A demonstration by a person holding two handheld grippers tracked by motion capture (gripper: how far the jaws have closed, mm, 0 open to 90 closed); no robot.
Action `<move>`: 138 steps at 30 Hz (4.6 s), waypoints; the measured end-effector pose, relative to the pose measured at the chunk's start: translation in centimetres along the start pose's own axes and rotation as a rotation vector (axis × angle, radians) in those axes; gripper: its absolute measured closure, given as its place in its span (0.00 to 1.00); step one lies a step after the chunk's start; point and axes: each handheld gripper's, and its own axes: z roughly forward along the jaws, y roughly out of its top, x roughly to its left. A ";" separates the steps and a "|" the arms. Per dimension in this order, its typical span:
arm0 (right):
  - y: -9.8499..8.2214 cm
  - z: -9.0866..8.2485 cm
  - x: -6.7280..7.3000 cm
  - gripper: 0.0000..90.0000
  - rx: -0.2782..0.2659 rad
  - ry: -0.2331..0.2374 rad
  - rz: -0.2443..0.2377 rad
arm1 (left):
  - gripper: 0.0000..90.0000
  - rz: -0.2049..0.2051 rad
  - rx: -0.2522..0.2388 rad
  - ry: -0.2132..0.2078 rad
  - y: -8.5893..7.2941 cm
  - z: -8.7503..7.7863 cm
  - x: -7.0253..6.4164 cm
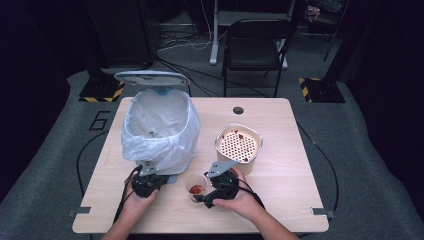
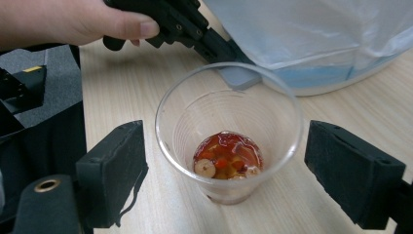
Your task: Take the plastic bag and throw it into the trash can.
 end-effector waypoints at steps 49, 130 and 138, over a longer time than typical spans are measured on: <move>-8.7 -10.4 -5.1 0.37 -0.035 -0.325 0.240 | 1.00 -0.010 -0.003 0.000 0.0 0.0 -0.1; -1.2 -8.1 -4.1 0.92 -0.013 -0.174 0.065 | 1.00 -0.005 0.005 -0.005 0.0 0.0 0.1; -1.8 -8.6 -1.7 0.91 -0.006 -0.127 0.066 | 1.00 -0.002 0.013 0.002 0.0 -0.1 0.1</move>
